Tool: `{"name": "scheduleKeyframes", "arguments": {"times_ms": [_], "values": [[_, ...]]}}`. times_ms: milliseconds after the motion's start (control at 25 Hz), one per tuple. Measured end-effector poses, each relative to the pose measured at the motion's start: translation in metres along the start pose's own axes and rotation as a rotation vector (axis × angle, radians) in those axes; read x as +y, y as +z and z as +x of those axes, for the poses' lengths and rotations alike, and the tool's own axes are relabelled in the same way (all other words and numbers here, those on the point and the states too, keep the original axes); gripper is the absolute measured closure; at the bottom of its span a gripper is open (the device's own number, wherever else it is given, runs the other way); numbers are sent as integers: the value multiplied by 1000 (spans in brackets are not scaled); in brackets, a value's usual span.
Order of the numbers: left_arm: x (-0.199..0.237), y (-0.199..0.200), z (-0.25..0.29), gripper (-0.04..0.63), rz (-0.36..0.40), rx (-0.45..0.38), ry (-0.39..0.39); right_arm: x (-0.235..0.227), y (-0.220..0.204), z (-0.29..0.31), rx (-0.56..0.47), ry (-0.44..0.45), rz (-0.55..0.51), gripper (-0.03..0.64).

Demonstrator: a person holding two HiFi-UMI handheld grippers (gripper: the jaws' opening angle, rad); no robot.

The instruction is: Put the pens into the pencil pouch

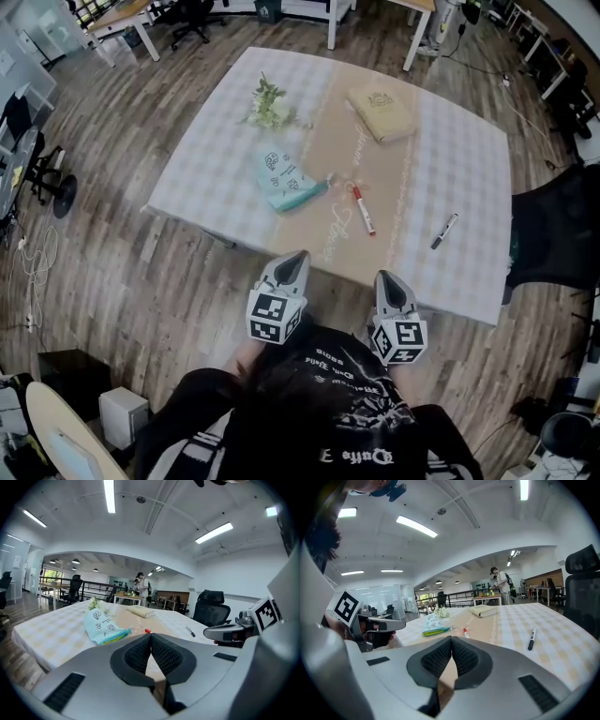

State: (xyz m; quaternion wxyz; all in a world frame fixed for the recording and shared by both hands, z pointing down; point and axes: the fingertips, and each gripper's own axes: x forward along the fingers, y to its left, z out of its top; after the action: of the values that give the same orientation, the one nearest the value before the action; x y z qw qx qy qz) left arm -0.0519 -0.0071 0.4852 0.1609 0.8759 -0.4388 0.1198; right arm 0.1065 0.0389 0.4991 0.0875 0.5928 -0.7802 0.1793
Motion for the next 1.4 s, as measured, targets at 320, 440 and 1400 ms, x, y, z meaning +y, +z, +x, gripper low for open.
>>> {"name": "scheduleKeyframes", "arguments": {"times_ms": [320,440,1400], "values": [[63,19,31,575,23,28,-49,21,18,65,9,-20,13,609],[80,18,41,575,29,39,-62,26,19,79,13,-34,14,609],[107,28,75,575,8,73,31,-34,13,143,228,-6,-37,471]]}}
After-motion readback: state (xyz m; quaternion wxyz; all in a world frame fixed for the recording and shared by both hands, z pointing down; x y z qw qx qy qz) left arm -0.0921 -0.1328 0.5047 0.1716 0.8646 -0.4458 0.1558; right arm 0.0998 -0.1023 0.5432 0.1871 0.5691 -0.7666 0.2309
